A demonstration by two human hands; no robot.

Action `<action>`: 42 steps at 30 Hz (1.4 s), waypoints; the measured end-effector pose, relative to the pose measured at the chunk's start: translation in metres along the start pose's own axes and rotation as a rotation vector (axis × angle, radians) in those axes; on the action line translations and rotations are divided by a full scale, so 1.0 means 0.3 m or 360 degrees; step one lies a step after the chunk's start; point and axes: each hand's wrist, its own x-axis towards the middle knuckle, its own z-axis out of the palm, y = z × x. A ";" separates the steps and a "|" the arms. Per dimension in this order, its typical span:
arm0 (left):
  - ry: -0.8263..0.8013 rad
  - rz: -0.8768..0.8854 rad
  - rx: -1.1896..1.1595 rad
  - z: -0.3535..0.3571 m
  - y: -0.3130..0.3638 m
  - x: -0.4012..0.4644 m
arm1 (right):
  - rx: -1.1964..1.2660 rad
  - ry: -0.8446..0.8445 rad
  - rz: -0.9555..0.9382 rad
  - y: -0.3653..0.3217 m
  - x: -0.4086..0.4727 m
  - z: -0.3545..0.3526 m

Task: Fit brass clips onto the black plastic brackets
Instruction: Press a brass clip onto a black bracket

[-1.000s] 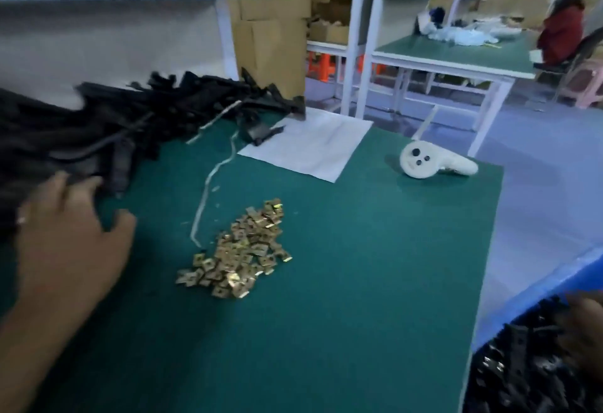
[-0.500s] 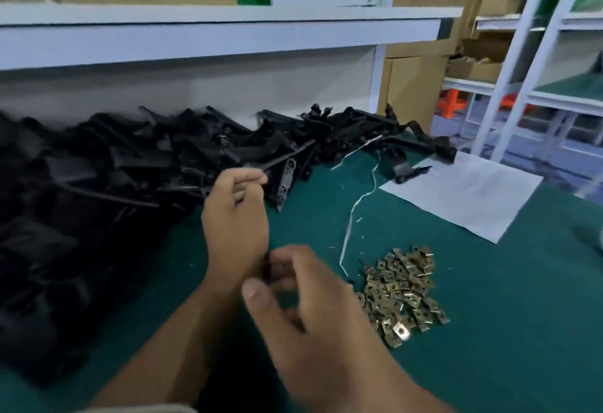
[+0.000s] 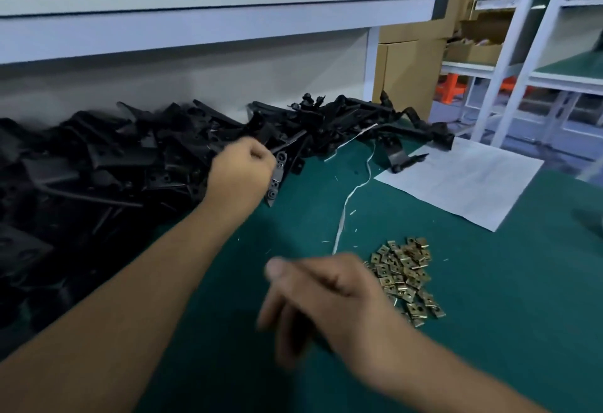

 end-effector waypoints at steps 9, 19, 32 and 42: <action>-0.0022 0.0020 0.1215 0.124 -0.026 -0.034 | -0.1254 0.0792 -0.0060 -0.053 0.039 -0.317; 0.0653 0.0510 0.0695 -0.072 0.050 -0.130 | -0.1629 0.0013 -0.0364 -0.009 0.021 -0.337; 0.0027 0.0622 0.0532 -0.100 0.116 -0.266 | -0.1694 -0.0033 -0.0078 0.004 0.017 -0.332; -0.0199 0.0464 0.0902 0.079 -0.069 -0.337 | -0.1122 0.0341 -0.0296 0.021 0.026 -0.364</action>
